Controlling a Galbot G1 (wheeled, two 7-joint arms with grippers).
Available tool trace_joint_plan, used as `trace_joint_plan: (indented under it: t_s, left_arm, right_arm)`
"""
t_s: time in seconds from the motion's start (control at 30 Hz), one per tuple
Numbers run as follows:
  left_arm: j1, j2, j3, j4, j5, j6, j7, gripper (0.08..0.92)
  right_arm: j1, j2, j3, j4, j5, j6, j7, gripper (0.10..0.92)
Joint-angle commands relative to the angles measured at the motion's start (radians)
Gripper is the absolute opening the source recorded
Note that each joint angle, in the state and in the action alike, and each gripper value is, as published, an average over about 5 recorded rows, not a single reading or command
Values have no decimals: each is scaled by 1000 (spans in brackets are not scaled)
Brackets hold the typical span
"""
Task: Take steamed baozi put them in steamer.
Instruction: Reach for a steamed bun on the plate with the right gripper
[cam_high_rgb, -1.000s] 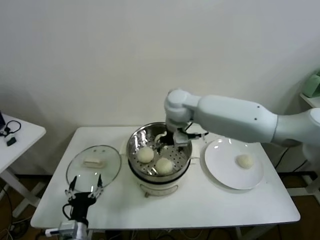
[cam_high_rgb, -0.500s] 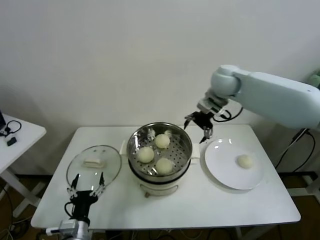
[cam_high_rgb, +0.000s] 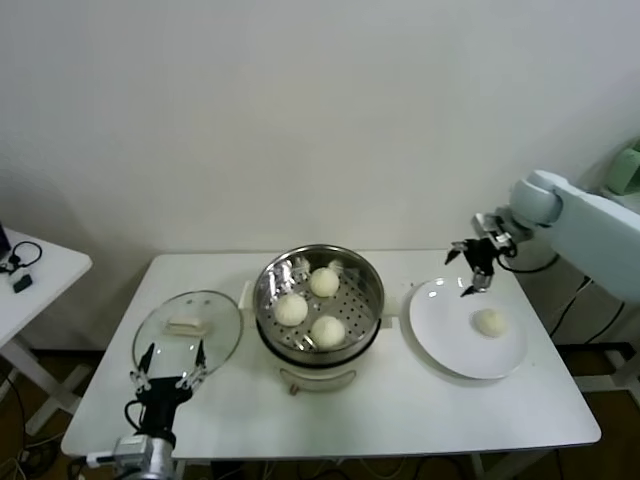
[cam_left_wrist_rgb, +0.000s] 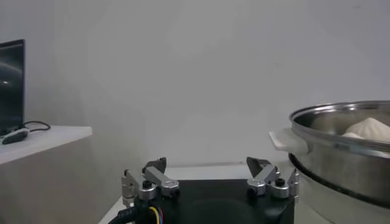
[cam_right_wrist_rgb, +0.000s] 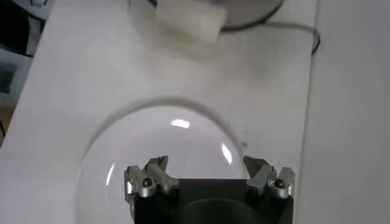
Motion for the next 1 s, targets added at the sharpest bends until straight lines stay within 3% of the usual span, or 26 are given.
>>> trace_joint_plan:
  t_s: [0.03,0.7,1.0]
  left_arm:
    - [-5,-3,2,8,4,7,-3,823]
    - [-22,-7,1,56,2,6,-4,823]
    - [-27,-7,1,66,3,7,-4,823]
  right_arm:
    - [-236,-29,230,-182,-287,41,-44,823]
    - [-308,125,356,-391,-426,125,33,823]
    - [-329,163,380,-412,-452,132,42,823]
